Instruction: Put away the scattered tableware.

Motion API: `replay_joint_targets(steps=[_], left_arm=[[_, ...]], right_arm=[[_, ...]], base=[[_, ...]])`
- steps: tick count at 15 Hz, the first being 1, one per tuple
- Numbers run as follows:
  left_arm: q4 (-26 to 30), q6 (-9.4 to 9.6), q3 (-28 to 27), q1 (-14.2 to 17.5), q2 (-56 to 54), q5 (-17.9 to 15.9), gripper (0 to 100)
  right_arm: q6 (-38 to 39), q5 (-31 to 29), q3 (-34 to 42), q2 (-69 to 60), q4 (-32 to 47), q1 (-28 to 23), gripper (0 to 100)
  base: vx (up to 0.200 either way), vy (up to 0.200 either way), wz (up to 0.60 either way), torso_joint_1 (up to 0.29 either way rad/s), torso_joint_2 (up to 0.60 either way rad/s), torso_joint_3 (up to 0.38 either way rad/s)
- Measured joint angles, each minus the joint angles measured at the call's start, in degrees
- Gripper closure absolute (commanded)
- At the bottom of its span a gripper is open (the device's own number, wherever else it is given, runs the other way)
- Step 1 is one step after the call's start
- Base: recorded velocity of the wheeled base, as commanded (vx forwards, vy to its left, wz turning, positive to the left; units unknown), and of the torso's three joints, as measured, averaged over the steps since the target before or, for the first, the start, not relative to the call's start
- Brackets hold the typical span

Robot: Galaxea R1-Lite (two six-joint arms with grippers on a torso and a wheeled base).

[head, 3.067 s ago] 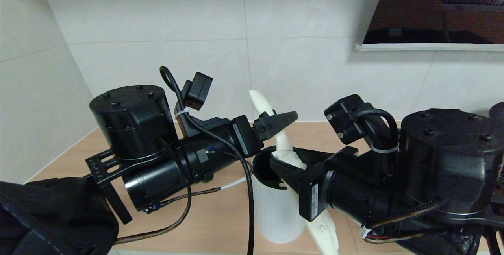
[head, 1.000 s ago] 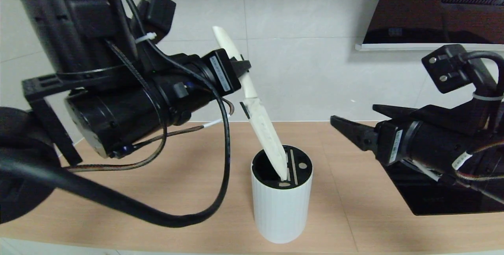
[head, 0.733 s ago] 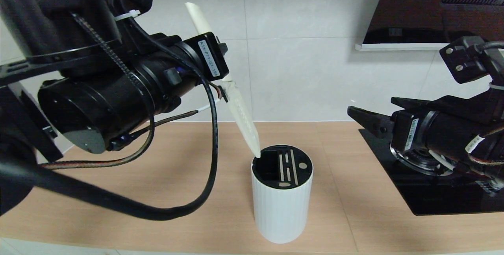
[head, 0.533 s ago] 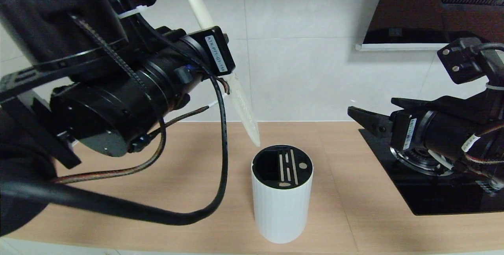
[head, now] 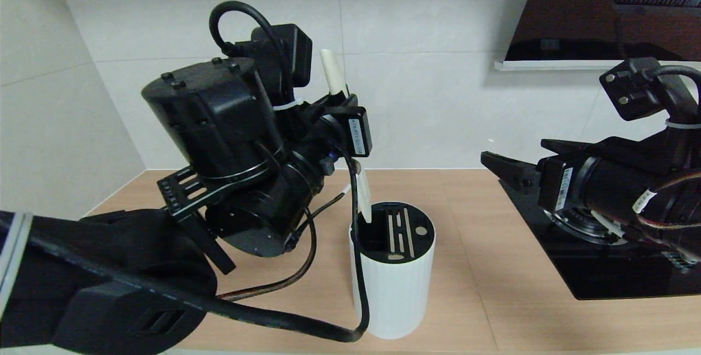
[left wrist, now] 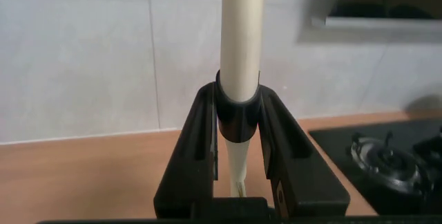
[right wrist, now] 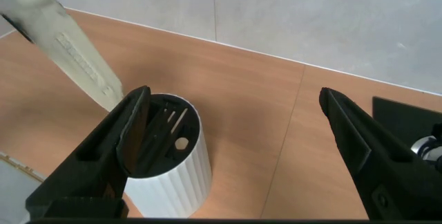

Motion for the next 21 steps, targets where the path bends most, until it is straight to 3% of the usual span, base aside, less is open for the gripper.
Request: replay_joint_targets(steps=[18,21], left_arm=[[1.54,-1.15,2.62,-3.72,5.35,0.23,100],[2.94,-2.29,3.19,-3.94,6.64,0.2,100]], right_arm=[[0.0,0.0,0.28,1.66,-0.22,0.0,0],[-0.02,0.0,0.28,1.77,-0.22,0.0,0]], base=[[0.0,0.0,0.0,0.0,0.0,0.0],[0.0,0.0,0.0,0.0,0.0,0.0]])
